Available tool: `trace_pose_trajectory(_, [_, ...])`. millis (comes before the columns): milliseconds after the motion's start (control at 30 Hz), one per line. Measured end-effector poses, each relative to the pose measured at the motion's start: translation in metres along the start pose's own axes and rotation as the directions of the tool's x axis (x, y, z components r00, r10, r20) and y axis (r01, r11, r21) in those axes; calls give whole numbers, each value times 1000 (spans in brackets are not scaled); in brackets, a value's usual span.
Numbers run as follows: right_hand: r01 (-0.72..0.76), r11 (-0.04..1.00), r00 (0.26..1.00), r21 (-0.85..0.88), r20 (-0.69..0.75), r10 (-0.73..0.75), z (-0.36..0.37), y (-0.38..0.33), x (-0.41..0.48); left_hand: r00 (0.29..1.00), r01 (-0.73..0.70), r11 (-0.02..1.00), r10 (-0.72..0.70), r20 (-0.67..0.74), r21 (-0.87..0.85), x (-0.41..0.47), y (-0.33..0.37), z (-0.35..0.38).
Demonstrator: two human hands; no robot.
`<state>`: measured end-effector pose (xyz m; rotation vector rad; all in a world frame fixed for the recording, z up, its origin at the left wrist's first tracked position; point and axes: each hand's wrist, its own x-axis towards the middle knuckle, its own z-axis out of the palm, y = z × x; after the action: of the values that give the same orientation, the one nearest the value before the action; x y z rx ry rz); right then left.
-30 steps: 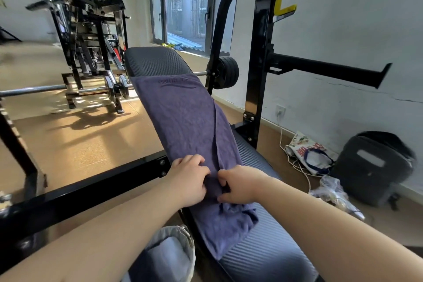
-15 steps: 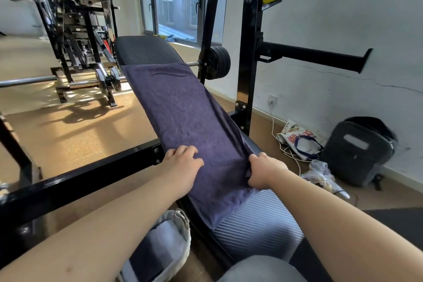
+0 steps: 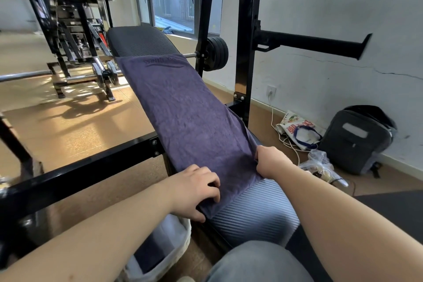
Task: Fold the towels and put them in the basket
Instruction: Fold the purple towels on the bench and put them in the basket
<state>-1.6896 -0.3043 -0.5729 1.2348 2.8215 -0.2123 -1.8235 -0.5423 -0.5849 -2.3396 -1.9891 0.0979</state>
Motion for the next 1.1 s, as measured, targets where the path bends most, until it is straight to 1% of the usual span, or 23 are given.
trace_pose_trajectory(133, [-73,995,996,62,-49,76,-4,2,1,1000,-27,999,27,-8,33,-1,0,3])
trace_pose_trajectory(200, [-113,984,990,137,-71,124,-8,4,2,998,-50,997,53,-38,64,-3,1,3])
trace_pose_trajectory(300, [-159,945,979,284,-80,189,-16,10,5,989,-76,992,87,-122,98,-5,3,8])
trace_pose_trajectory(333, [-155,932,979,327,-73,189,-20,11,5,986,-54,996,64,-157,64,-6,4,10])
trace_pose_trajectory(367, [-144,917,981,371,-68,181,-23,12,6,979,-14,1000,13,-204,-7,-7,5,11])
trace_pose_trajectory(400, [-127,893,982,431,-70,174,-26,12,7,965,40,993,-67,-255,-110,-8,6,10])
trace_pose_trajectory(467, [-78,800,981,595,-96,166,-31,11,8,905,160,933,-268,-330,-321,-10,5,6])
trace_pose_trajectory(533, [-8,670,975,743,-141,169,-36,7,9,828,245,854,-431,-359,-459,-12,0,0])
trace_pose_trajectory(633, [35,495,981,868,-124,147,-48,-5,12,705,320,783,-573,-417,-534,-14,-12,-13])
trace_pose_trajectory(733, [30,332,987,943,-80,139,-59,-13,15,554,395,702,-697,-456,-593,-15,-30,-24])
trace_pose_trajectory(767, [30,310,989,950,-73,128,-63,-15,15,508,405,680,-723,-467,-612,-15,-36,-28])
trace_pose_trajectory(800, [37,319,991,947,-77,113,-67,-15,16,475,403,662,-741,-474,-632,-14,-40,-33])
trace_pose_trajectory(867, [70,384,989,921,-114,94,-73,-15,19,423,393,627,-773,-473,-673,-13,-49,-43])
trace_pose_trajectory(933, [111,429,980,896,-171,104,-77,-15,24,347,395,577,-814,-466,-715,-10,-58,-53])
trace_pose_trajectory(1000, [161,421,966,893,-231,120,-82,-19,31,279,390,524,-851,-445,-757,-8,-68,-62])
trace_pose_trajectory(1100, [223,404,948,887,-294,121,-94,-29,42,227,364,495,-869,-440,-789,-11,-85,-71])
